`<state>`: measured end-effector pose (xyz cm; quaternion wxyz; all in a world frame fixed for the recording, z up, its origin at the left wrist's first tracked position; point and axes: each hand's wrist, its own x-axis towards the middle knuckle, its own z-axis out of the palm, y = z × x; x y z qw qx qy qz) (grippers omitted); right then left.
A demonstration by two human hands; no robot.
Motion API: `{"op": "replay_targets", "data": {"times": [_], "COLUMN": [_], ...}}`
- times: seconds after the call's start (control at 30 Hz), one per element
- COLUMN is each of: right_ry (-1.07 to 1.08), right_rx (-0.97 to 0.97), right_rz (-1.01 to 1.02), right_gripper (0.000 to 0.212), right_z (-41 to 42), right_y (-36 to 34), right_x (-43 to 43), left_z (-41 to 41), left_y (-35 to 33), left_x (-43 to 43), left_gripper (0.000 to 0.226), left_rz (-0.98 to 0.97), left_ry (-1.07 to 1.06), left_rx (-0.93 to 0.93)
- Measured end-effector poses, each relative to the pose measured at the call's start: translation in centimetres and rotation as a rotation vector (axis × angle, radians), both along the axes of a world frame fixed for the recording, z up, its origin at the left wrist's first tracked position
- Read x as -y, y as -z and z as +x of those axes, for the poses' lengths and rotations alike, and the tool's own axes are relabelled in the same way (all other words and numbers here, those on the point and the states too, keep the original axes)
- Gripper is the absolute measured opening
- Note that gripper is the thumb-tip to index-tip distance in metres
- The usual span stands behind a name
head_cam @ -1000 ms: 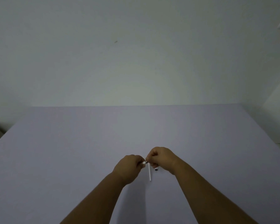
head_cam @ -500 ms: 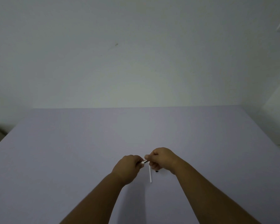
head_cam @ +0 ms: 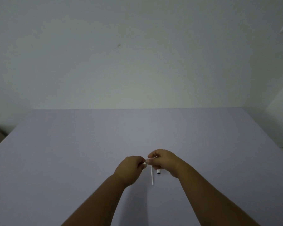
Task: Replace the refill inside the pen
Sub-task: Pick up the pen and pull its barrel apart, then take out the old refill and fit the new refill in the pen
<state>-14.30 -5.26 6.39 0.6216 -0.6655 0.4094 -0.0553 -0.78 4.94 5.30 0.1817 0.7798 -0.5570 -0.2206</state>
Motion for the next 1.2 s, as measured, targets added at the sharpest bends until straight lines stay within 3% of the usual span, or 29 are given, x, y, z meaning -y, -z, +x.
{"op": "replay_targets", "data": {"times": [0.1, 0.13, 0.33, 0.57, 0.7, 0.8, 0.93, 1.0, 1.2], "right_ry": [0.053, 0.091, 0.235, 0.348, 0.542, 0.622, 0.298, 0.183, 0.277], "right_rx": [-0.027, 0.013, 0.226, 0.298, 0.355, 0.213, -0.286, -0.42, -0.44], "right_rz": [-0.038, -0.045, 0.09, 0.139, 0.162, 0.058, -0.153, -0.229, -0.295], "right_gripper": [0.011, 0.005, 0.017, 0.005, 0.006, 0.006, 0.014, 0.017, 0.014], "right_z": [0.0, 0.0, -0.1, 0.4, 1.0, 0.4, -1.0, -1.2, -0.8], "right_y": [0.0, 0.1, 0.1, -0.1, -0.2, 1.3, 5.4, 7.0, 8.8], "right_x": [0.0, 0.1, 0.4, 0.5, 1.6, 2.8, 3.1, 2.7, 2.1], "left_z": [0.0, 0.1, 0.2, -0.3, -0.3, -0.3, -1.0, -1.5, -2.2], "left_y": [0.0, 0.0, 0.0, -0.7, -0.3, 0.5, 2.4, 3.4, 5.6], "left_x": [0.0, 0.0, -0.3, -0.3, -0.3, 0.0, 0.9, 1.3, 2.1], "left_gripper": [0.024, 0.024, 0.019, 0.015, 0.011, 0.012, 0.016, 0.018, 0.017], "left_rz": [0.005, 0.008, -0.015, -0.035, -0.004, 0.006, 0.038, 0.062, 0.115], "left_ry": [-0.009, -0.016, -0.097, -0.15, -0.218, -0.314, -0.419, -0.463, -0.511], "left_rx": [-0.018, -0.032, -0.179, -0.342, -0.423, -0.524, -0.588, -0.626, -0.645]}}
